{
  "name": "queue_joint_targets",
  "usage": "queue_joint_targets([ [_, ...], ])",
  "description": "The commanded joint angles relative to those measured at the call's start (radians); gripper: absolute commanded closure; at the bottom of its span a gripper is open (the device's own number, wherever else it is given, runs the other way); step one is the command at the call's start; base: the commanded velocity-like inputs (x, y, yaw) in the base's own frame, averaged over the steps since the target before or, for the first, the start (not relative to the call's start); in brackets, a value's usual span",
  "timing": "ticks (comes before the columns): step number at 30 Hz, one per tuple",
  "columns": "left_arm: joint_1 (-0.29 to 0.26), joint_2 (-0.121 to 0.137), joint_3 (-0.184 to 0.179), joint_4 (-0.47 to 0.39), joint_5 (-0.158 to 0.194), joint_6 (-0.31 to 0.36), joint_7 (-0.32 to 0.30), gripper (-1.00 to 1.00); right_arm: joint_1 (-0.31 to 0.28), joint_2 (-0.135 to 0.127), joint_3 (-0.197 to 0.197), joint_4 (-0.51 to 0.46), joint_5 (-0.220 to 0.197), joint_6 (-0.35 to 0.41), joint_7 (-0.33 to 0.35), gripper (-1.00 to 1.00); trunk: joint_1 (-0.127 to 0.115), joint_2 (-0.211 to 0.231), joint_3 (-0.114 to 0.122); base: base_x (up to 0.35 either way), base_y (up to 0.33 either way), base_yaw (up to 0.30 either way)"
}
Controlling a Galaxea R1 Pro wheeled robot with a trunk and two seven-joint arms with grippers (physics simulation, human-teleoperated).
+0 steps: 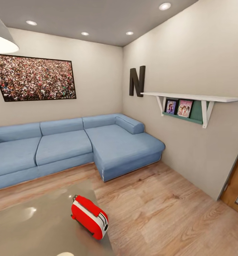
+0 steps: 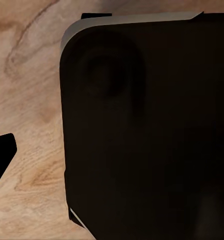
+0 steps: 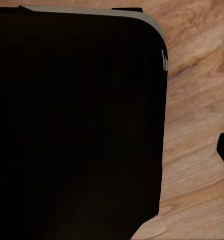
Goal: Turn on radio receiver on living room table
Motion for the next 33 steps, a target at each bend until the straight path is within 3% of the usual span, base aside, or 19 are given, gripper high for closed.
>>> queue_joint_targets([
  [1,0.0,0.0,0.0,0.0,0.0,0.0,0.0,-1.0,0.0,0.0,0.0,0.0,0.0,0.0,0.0,-1.0,0.0,0.0,0.0,0.049,-0.033,0.0],
  [7,0.0,0.0,0.0,0.0,0.0,0.0,0.0,-1.0,0.0,0.0,0.002,0.0,0.002,-0.002,0.0,-1.0,0.0,0.0,0.0,0.008,-0.005,0.114],
  [33,0.0,-0.001,0.001,0.0,0.0,0.0,0.0,-1.0,0.0,0.0,0.006,0.0,0.006,-0.002,0.0,-1.0,0.0,0.0,0.0,0.0,0.0,0.267],
])
